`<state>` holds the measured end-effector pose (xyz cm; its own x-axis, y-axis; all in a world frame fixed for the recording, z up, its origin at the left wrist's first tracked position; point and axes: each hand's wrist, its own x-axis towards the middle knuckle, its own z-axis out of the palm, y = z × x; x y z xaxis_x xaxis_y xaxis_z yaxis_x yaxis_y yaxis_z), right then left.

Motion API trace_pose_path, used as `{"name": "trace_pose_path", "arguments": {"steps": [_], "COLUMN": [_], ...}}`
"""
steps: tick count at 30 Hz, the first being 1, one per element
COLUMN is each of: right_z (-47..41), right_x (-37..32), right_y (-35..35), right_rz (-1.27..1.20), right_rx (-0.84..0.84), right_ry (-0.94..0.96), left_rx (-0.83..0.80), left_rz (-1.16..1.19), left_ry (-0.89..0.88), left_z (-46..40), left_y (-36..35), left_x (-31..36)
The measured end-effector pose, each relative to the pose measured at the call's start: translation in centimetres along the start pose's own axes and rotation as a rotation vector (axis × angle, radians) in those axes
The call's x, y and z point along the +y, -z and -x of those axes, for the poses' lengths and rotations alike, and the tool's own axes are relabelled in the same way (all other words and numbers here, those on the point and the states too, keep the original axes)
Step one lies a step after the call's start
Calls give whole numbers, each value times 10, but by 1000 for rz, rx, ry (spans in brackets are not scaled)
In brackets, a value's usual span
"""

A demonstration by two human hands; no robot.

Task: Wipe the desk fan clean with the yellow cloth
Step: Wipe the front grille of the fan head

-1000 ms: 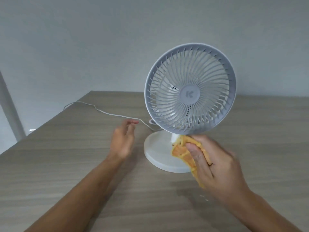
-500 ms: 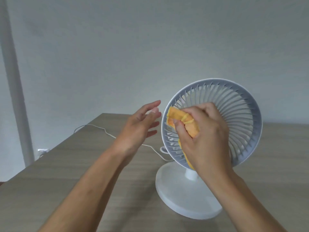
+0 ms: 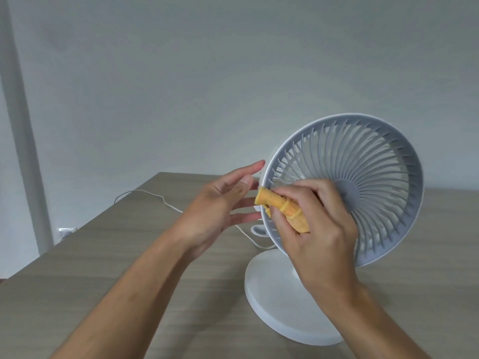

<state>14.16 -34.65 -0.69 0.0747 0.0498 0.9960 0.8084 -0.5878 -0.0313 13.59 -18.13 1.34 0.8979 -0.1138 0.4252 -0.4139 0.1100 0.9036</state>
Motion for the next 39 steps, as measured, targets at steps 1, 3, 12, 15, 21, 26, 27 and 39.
{"name": "trace_pose_path", "arguments": {"steps": [1, 3, 12, 15, 21, 26, 27, 39], "right_z": [-1, -2, 10, 8, 6, 8, 7, 13], "right_x": [-1, -2, 0, -3, -1, -1, -3, 11], "right_y": [0, -1, -2, -2, 5, 6, 4, 20], "right_rz": [-1, 2, 37, 40, 55, 29, 14, 89], "right_rx": [21, 25, -166, -214, -246, -252, -260, -375], "right_ry": [3, 8, -45, -81, -121, -129, -131, -25], "left_rx": [-2, -2, 22, 31, 39, 58, 64, 75], "left_rz": [6, 19, 7, -13, -26, -27, -35, -79], "left_ry": [0, -1, -16, -20, -29, -17, -16, -26], "left_z": [0, 0, 1, 0, 0, 0, 0, 0], "left_y": [0, 0, 0, 0, -3, -6, -6, -8], "left_x": [0, 0, 0, 0, 1, 2, 1, 1]}}
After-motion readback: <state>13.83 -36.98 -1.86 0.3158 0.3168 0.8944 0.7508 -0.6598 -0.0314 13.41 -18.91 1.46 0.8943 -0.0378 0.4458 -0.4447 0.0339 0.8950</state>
